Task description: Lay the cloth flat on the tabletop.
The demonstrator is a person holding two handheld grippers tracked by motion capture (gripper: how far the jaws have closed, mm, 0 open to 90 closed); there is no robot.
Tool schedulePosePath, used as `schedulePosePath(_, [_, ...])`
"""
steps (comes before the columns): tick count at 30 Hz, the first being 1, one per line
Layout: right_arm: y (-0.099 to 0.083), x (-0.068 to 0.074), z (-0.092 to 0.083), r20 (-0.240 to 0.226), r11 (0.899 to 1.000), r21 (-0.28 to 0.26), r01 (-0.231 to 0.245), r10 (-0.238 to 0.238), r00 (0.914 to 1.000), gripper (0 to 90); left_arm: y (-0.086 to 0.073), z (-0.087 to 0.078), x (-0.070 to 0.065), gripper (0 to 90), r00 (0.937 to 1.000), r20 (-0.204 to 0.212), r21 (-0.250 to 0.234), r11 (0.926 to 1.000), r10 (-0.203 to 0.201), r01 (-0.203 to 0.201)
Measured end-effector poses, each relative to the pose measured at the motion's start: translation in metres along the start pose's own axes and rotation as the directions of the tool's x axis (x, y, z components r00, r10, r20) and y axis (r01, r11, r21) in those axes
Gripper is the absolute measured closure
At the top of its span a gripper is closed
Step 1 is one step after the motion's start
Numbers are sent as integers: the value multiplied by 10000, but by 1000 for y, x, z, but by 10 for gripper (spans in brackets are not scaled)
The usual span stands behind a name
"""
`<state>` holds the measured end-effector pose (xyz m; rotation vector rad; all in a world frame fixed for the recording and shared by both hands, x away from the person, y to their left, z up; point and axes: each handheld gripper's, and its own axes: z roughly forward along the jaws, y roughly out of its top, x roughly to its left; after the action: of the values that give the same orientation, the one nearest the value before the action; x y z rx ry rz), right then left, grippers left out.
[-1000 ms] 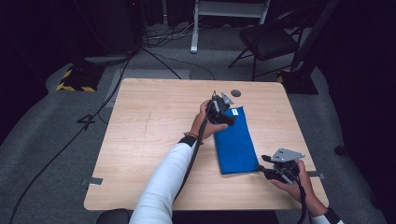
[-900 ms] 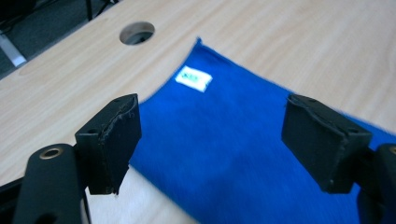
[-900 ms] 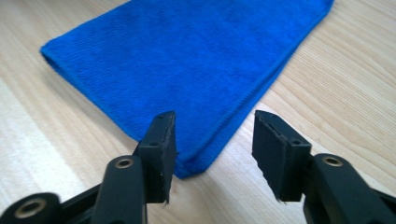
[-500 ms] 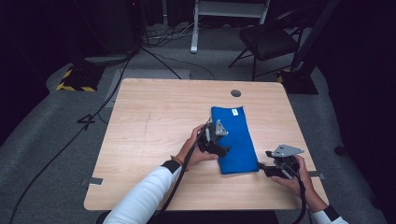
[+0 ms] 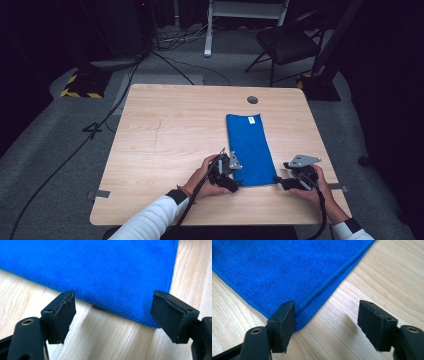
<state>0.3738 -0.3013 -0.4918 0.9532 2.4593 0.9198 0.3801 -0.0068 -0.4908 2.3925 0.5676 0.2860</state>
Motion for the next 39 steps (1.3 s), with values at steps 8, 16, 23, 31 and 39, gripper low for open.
schedulePosePath(8, [-1, -2, 0, -186, 10000, 40, -74, 75, 9998, 310, -6, 0, 3, 203, 9996, 187, -24, 9998, -196, 196])
schedulePosePath(16, [4, 10, 2, -372, 9996, 25, 264, -263, 9990, 315, -16, -10, -1, 204, 9999, -54, -35, 9999, -138, 138])
schedulePosePath(23, [9, 24, 6, -659, 9989, -15, 465, -465, 9967, 314, -32, -25, -7, 205, 9992, -200, 114, 9993, -344, 347])
schedulePosePath(31, [16, 40, 10, -959, 9970, -34, 767, -767, 9924, 309, -48, -37, -8, 204, 9980, -124, 87, 9980, -622, 623])
schedulePosePath(39, [18, 51, 12, -1294, 9956, -134, 928, -937, 9872, 306, -59, -46, -8, 204, 9965, 43, 112, 9965, -830, 830])
